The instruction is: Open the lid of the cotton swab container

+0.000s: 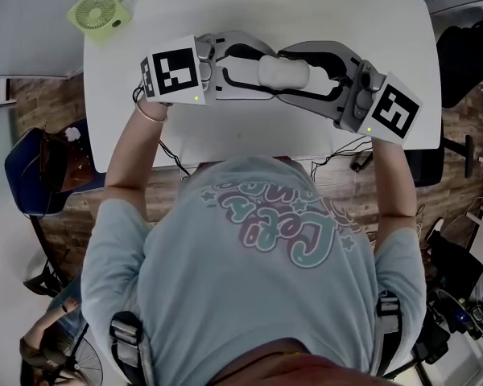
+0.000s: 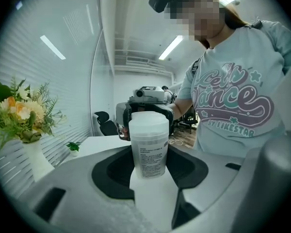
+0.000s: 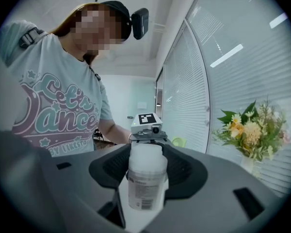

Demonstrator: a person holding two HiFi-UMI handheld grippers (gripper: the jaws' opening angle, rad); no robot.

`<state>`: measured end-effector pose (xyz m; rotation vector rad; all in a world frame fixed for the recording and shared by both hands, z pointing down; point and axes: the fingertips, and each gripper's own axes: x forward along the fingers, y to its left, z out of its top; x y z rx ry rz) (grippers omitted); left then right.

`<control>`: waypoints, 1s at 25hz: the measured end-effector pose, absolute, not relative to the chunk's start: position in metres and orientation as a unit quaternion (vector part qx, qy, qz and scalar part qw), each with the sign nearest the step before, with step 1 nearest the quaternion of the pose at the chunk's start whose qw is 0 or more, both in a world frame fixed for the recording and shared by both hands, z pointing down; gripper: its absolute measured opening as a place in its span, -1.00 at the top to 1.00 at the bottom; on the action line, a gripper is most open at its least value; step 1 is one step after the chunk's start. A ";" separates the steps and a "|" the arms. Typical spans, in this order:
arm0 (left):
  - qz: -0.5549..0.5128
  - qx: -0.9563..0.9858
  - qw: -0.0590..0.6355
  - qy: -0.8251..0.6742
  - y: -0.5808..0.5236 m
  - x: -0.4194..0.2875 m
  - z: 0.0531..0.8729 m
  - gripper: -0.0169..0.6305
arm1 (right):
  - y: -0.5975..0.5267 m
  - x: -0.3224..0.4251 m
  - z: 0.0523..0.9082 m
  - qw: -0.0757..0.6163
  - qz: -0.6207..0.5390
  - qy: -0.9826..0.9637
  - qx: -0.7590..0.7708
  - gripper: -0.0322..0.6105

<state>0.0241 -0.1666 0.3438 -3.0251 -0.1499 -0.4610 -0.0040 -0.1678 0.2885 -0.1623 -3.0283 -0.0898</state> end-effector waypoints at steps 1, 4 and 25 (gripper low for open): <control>-0.148 -0.987 0.041 -0.044 -0.167 0.025 0.341 0.36 | -0.168 -0.003 0.285 0.043 -0.029 -0.997 -0.052 0.23; -0.152 -0.986 0.059 -0.025 -0.168 0.030 0.339 0.34 | -0.167 -0.003 0.276 0.016 -0.030 -0.998 -0.055 0.27; -0.129 -0.990 0.053 -0.005 -0.168 0.046 0.327 0.32 | -0.162 -0.007 0.258 -0.045 -0.073 -0.994 -0.070 0.27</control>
